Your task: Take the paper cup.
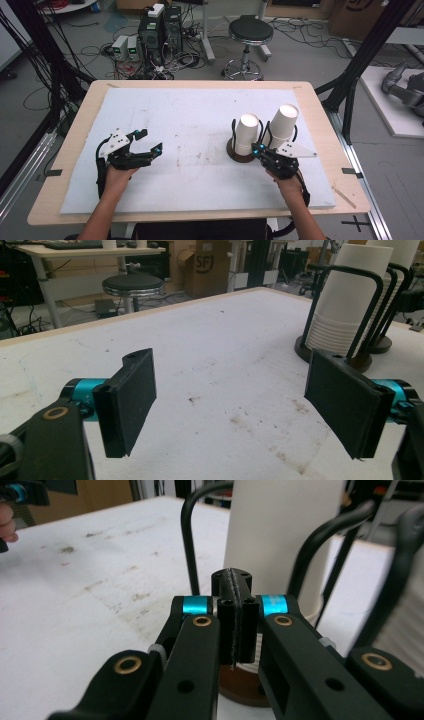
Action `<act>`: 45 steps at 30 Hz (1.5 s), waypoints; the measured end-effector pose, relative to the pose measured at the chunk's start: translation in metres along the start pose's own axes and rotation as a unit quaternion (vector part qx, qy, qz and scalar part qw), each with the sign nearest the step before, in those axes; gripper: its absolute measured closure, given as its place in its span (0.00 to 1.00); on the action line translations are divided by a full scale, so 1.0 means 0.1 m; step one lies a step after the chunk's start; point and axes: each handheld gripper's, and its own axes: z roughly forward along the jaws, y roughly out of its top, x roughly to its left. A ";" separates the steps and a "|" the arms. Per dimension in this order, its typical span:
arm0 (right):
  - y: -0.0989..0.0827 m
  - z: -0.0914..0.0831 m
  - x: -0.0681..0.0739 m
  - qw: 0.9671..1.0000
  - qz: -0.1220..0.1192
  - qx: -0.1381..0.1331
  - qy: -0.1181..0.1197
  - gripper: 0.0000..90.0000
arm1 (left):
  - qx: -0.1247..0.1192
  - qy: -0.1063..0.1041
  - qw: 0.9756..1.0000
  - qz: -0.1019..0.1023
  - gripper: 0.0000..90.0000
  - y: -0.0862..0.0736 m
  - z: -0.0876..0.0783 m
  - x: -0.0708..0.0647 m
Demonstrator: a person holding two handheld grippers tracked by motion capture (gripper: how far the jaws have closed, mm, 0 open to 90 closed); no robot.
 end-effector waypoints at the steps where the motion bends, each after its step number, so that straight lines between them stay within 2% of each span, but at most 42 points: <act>1: 0.00 0.00 0.00 1.000 0.000 0.000 0.000 1.00 | 0.000 0.000 1.000 0.000 0.23 0.00 0.00 0.00; 2: -0.02 0.07 0.03 1.000 -0.001 0.018 0.002 1.00 | -0.001 0.000 1.000 -0.001 0.23 0.00 0.00 0.00; 4: -0.03 0.09 0.04 1.000 -0.001 0.023 0.003 1.00 | 0.001 0.000 1.000 0.001 0.23 0.00 0.00 0.00; 6: -0.05 0.16 0.05 0.999 0.006 0.044 0.005 1.00 | 0.001 0.000 1.000 0.001 0.23 0.00 0.00 0.00; 14: -0.10 0.26 0.06 0.997 0.014 0.072 -0.003 1.00 | 0.002 -0.005 1.000 0.001 0.23 -0.01 0.03 -0.02; 18: -0.12 0.30 0.06 0.996 0.021 0.085 -0.007 1.00 | 0.001 -0.010 1.000 0.003 0.23 0.00 0.03 -0.03; 19: -0.12 0.33 0.06 0.995 0.029 0.090 -0.012 1.00 | 0.002 -0.010 1.000 0.004 0.23 0.00 0.04 -0.03; 38: -0.12 0.39 0.08 0.995 0.048 0.086 -0.019 1.00 | 0.003 -0.007 1.000 0.004 0.23 -0.01 0.04 -0.03; 43: -0.13 0.39 0.08 0.995 0.053 0.085 -0.018 1.00 | 0.008 -0.010 1.000 0.015 0.23 -0.01 0.06 -0.05; 45: -0.14 0.39 0.08 0.995 0.055 0.085 -0.018 1.00 | 0.005 -0.012 1.000 0.012 0.23 -0.01 0.06 -0.05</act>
